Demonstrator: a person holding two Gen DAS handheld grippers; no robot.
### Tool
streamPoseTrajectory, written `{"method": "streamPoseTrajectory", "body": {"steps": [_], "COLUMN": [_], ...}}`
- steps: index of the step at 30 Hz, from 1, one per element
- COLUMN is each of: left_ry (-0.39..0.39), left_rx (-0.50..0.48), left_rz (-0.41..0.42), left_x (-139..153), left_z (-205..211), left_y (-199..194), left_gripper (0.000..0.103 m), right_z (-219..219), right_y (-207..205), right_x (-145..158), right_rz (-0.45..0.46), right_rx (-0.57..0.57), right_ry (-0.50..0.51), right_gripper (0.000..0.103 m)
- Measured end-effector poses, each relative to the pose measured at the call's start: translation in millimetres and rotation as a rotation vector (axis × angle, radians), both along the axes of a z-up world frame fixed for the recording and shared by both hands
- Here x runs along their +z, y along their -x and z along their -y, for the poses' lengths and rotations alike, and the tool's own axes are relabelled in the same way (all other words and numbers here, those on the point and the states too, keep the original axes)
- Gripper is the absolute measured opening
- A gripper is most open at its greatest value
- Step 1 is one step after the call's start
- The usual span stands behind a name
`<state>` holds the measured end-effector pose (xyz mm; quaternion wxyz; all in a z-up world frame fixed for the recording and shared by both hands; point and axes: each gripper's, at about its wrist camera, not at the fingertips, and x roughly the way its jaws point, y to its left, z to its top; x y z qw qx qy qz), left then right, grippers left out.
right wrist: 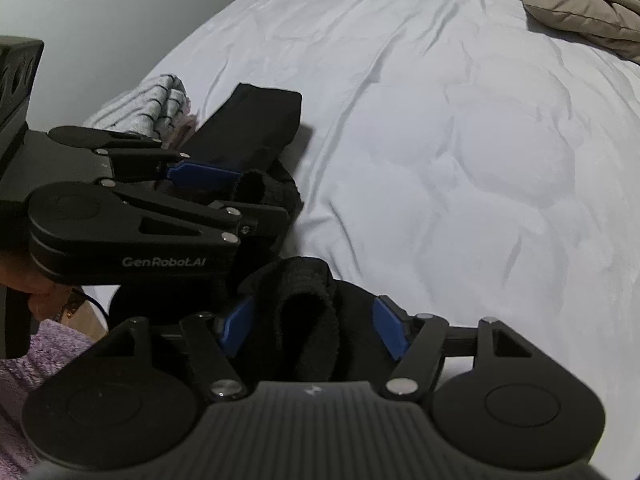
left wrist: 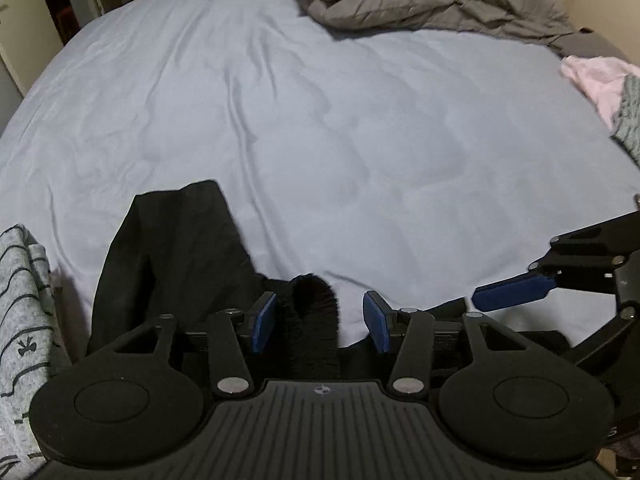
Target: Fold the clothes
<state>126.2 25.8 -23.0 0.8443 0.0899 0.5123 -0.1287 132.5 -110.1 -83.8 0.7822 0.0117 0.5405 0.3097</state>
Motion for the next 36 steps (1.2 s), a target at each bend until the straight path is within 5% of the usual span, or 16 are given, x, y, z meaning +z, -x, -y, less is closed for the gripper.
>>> {"method": "streamPoseTrajectory", "body": {"steps": [4, 6, 12, 20, 25, 36], "left_ry": [0.018, 0.025, 0.082, 0.215, 0.248, 0.336], "left_rx": [0.018, 0.021, 0.077, 0.213, 0.288, 0.337], "left_rz": [-0.033, -0.034, 0.011, 0.195, 0.309, 0.436], "left_x": [-8, -8, 11, 76, 112, 189], "left_z": [-7, -11, -30, -72, -97, -116], "left_y": [-3, -2, 5, 28, 46, 83], "left_gripper": [0.029, 0.022, 0.006, 0.005, 0.005, 0.005], "right_z": [-5, -7, -4, 43, 89, 159], "right_y": [-4, -5, -5, -6, 5, 64], "right_x": [-6, -7, 0, 49, 89, 188], "right_rz": [-0.017, -0.027, -0.048, 0.025, 0.152, 0.394], "right_rx": [0.016, 0.027, 0.034, -0.138, -0.288, -0.536], "right_ry": [0.006, 0.001, -0.035, -0.160, -0.224, -0.295], "right_gripper": [0.066, 0.037, 0.012, 0.009, 0.009, 0.008]}}
